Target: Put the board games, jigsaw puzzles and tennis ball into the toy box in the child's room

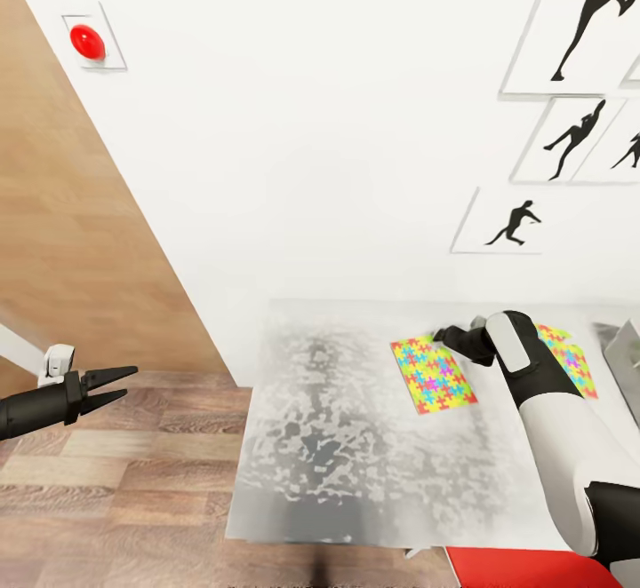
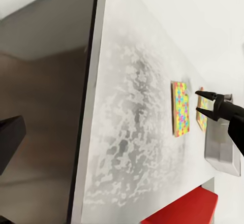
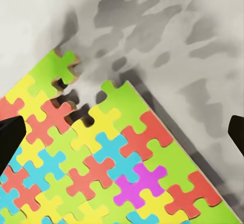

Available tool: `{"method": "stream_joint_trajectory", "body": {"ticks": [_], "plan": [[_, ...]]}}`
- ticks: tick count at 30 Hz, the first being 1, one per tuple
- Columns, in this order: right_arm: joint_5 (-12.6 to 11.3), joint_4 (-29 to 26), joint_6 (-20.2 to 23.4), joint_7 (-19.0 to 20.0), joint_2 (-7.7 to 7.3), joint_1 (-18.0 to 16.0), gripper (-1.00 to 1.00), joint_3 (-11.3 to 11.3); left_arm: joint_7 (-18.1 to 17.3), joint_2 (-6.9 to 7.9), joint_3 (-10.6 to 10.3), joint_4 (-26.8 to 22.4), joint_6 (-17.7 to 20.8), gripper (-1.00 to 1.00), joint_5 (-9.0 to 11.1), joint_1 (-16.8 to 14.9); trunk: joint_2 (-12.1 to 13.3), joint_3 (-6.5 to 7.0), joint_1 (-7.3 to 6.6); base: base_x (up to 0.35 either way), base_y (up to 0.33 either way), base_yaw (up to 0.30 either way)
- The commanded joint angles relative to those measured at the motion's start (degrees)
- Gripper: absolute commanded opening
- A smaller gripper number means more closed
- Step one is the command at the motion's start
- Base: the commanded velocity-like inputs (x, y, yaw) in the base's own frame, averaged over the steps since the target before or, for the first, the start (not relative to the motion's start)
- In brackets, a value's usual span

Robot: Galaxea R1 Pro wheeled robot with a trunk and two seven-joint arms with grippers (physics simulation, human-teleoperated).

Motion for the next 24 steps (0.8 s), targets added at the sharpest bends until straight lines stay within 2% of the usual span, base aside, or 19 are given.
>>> {"method": "stream_joint_trajectory", "body": {"ticks": [1, 24], "plan": [[-0.6, -0.1, 0.2, -0.5, -0.01, 0.0, 1.00, 0.0, -0.5, 0.01, 0.0, 0.0, 0.2, 1.00, -0.4, -0.1, -0.1, -0.19, 0.03, 0.000, 0.000, 0.000], [-0.6, -0.1, 0.5, -0.3, -0.07, 0.0, 1.00, 0.0, -0.5, 0.01, 0.0, 0.0, 0.2, 1.00, -1.4, -0.1, -0.1, -2.36, 0.03, 0.000, 0.000, 0.000]]}}
